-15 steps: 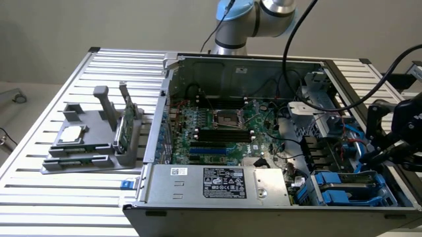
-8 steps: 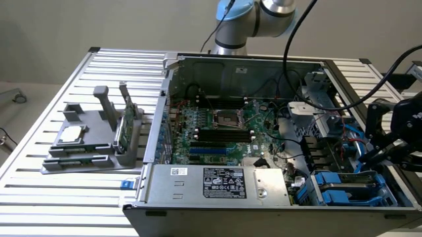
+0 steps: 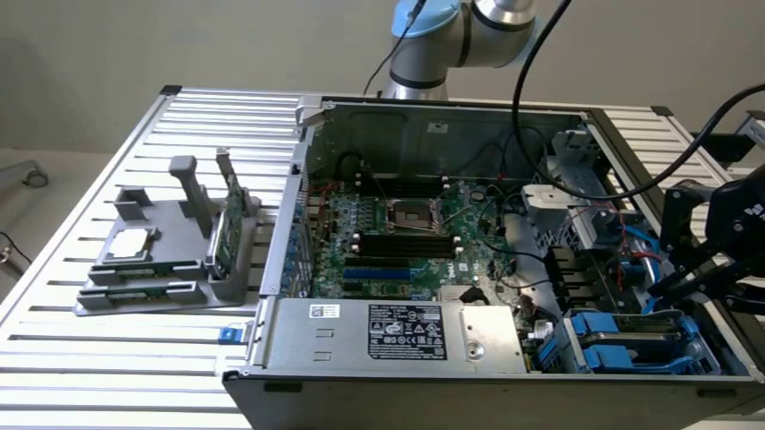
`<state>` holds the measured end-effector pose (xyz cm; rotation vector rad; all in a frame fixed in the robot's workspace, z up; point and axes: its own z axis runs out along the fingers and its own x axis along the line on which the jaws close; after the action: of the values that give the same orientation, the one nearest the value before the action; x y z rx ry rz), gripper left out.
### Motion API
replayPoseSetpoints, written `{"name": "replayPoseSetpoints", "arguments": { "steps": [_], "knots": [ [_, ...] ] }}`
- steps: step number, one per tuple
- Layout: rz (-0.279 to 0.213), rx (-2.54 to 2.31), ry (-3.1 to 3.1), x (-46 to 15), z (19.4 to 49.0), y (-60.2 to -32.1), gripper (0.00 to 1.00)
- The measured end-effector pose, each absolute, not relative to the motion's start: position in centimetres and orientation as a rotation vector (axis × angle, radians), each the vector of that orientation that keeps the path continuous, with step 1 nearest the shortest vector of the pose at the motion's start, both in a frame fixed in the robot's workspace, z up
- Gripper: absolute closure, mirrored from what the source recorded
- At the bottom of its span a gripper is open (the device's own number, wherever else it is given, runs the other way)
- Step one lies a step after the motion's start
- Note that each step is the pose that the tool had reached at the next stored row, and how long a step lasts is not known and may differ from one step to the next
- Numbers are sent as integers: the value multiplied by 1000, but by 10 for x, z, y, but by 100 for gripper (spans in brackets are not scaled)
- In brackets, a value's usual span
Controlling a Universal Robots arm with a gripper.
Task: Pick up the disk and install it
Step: 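Insert the first disk wire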
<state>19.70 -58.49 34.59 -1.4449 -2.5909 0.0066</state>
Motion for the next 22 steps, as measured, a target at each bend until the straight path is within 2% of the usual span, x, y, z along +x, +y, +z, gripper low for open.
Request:
{"name": "replayPoseSetpoints", "arguments": {
  "steps": [22],
  "knots": [
    [39, -1609, -2428, 197, 346, -585, 84]
  ]
}}
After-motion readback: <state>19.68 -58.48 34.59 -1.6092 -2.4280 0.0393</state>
